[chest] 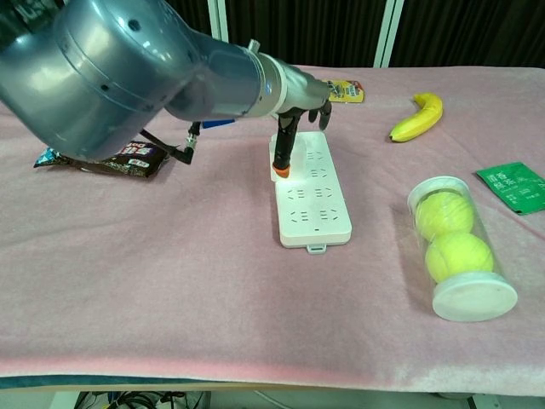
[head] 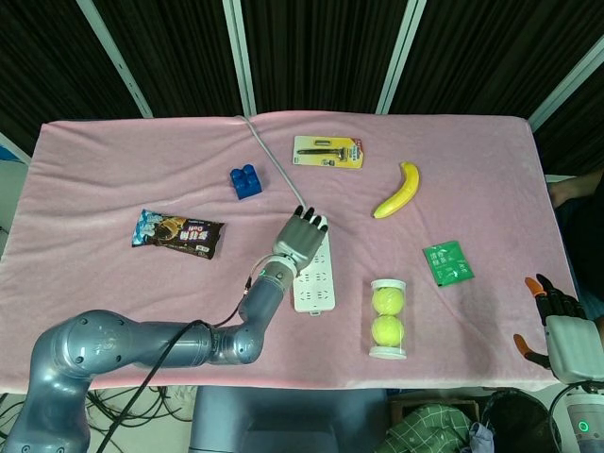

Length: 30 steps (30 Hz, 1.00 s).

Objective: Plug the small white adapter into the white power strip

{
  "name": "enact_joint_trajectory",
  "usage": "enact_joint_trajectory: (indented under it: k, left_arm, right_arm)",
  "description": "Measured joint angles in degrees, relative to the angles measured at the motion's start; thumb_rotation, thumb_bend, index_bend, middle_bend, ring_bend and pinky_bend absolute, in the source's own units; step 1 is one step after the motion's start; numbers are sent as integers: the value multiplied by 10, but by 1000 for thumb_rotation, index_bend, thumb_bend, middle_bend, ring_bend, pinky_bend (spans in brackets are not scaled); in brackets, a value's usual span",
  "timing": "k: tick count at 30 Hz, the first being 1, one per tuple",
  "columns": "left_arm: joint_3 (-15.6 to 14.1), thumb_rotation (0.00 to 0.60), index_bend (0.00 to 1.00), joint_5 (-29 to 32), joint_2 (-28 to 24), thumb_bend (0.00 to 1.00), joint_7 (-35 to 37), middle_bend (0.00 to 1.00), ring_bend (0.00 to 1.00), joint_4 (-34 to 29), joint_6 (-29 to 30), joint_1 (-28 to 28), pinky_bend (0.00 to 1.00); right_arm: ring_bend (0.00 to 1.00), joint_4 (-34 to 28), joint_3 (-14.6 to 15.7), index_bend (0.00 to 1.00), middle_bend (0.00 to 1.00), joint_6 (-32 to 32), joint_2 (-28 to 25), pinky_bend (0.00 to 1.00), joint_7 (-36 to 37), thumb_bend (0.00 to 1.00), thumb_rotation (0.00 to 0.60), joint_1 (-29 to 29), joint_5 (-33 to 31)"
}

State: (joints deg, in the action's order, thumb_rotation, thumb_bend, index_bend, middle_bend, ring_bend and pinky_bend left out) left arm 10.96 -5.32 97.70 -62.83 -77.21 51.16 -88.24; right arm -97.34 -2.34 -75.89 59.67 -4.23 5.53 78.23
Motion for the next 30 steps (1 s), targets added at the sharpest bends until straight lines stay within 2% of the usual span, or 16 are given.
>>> enact_joint_trajectory:
  k: [8,13,16,19,22,26,30]
  left_arm:
    - [-8,600,175,-18,-97,68,-10,42,0,-115,47,14,88]
    - [-30,600,171,-65,-192,72,10,37,0,-247,105,58,129]
    - [-59,600,171,-131,-262,72,51,31,0,-347,156,116,134]
    - [-102,600,171,-223,-327,72,123,31,0,-426,203,203,134]
    - [-149,600,171,-328,-379,72,222,32,0,-455,235,303,132]
    - [-203,600,171,-464,-428,72,373,35,0,-444,268,421,124]
    - [-244,600,171,-588,-453,72,534,38,0,-391,308,506,117]
  right_arm:
    - [126,-2,0,31,39,-1,0,151,-4,220,600,-1,-3]
    - [126,-4,-1,31,39,0,0,151,-6,220,600,-1,-7]
    - [126,-5,-1,31,39,-1,-1,151,-9,220,600,-1,-7]
    - [126,-6,-1,31,39,-6,0,150,-17,220,600,-2,-5]
    - [126,-6,-1,31,39,-12,3,150,-27,220,600,-3,-3]
    - [126,-6,-4,31,39,-18,6,150,-34,220,600,-4,-5]
    - [126,-6,-6,31,39,-20,9,150,-36,221,600,-4,-6]
